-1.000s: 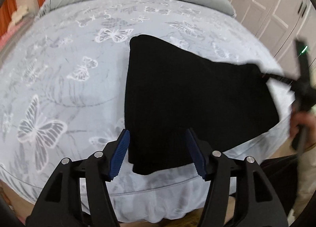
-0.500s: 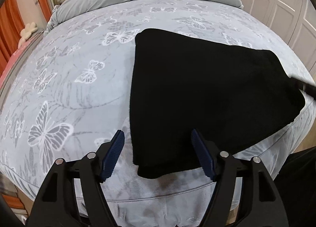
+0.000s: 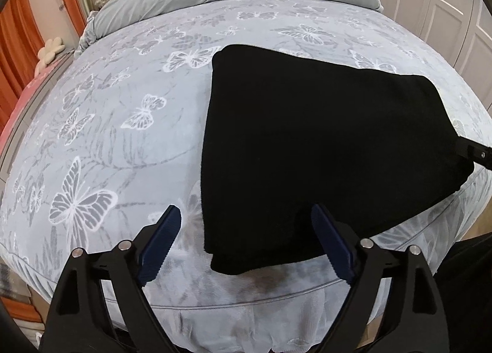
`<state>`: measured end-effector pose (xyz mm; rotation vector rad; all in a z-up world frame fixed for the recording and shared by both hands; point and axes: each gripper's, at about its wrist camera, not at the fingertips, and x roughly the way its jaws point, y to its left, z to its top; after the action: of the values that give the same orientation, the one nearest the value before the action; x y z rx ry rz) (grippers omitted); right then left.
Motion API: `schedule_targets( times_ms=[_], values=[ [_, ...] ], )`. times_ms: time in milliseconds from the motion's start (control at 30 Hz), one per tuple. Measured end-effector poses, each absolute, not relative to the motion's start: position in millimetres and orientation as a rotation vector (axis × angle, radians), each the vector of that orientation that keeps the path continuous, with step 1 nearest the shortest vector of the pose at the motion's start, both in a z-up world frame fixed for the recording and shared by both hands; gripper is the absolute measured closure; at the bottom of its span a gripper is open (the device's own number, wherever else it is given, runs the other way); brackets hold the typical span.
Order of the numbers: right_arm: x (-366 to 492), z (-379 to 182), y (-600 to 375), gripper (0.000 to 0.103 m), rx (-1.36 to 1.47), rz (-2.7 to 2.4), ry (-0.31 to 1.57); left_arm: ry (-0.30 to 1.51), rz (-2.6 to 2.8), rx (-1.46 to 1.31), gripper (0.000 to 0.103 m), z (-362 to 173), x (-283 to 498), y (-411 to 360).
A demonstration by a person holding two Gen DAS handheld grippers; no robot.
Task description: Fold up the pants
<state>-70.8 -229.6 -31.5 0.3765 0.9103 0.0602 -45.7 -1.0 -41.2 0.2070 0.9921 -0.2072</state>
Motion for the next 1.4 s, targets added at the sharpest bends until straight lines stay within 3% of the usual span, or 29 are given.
schedule_targets(
  times_ms=[33, 233, 267, 433, 533, 600, 767, 933, 1133, 1400],
  values=[
    [-72, -28, -228, 0.045, 0.36, 0.045, 0.902, 0.991, -0.212, 0.208, 0.018, -41, -46, -2],
    [-83, -13, -241, 0.045, 0.336, -0.018, 0.862, 0.976, -0.295, 0.107, 0.018, -23, -54, 11],
    [-86, -12, -245, 0.045, 0.329, -0.032, 0.864, 0.975, -0.311, 0.064, 0.013, -19, -54, 19],
    [-105, -5, -234, 0.044, 0.248, -0.011, 0.853, 1.052, -0.244, -0.224, 0.01, -15, -47, 102],
    [-99, -5, -171, 0.044, 0.106, 0.191, 0.863, 1.049, -0.148, -0.277, 0.01, -19, -50, 139],
    [-92, -11, -132, 0.048, 0.057, 0.314, 0.888, 1.031, -0.102, -0.266, 0.01, -17, -51, 148],
    [-70, -54, -69, 0.072, 0.235, 0.523, 1.002, 1.005, -0.139, -0.143, 0.01, -7, -49, 133],
    [-58, -71, -58, 0.073, 0.328, 0.5, 1.015, 1.053, -0.309, 0.009, 0.01, -10, -46, 99],
    [-38, -72, -57, 0.073, 0.447, 0.572, 1.042, 0.976, -0.322, 0.311, 0.01, -26, -74, 75],
    [-12, -84, -43, 0.069, 0.586, 0.556, 1.02, 1.002, -0.269, 0.253, 0.01, -37, -74, 93]
  ],
)
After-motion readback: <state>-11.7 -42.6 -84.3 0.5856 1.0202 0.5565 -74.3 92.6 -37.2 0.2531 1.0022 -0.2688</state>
